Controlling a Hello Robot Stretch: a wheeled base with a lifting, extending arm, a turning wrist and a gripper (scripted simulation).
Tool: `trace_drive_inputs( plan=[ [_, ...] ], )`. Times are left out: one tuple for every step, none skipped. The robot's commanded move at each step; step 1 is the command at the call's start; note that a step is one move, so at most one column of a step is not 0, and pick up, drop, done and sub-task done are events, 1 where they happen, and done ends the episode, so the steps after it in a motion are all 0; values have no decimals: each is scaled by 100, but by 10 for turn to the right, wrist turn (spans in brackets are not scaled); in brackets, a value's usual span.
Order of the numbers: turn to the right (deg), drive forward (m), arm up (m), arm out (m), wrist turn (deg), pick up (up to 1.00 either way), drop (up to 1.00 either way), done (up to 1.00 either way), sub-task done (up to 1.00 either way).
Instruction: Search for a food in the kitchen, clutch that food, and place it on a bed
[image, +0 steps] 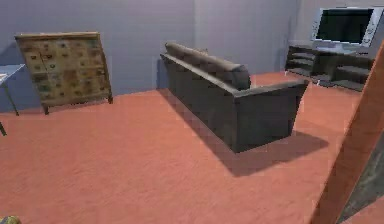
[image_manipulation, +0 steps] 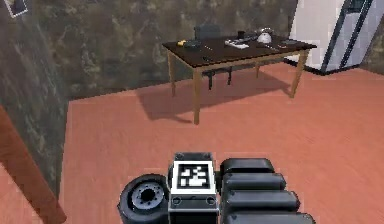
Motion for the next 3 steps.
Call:
trace_drive_inputs(
  plan=[
    [0, 75, 0, 0, 0, 0, 0, 0, 0],
    [360, 0, 0, 0, 0, 0, 0, 0, 0],
    [0, 65, 0, 0, 0, 0, 0, 0, 0]
  ],
)
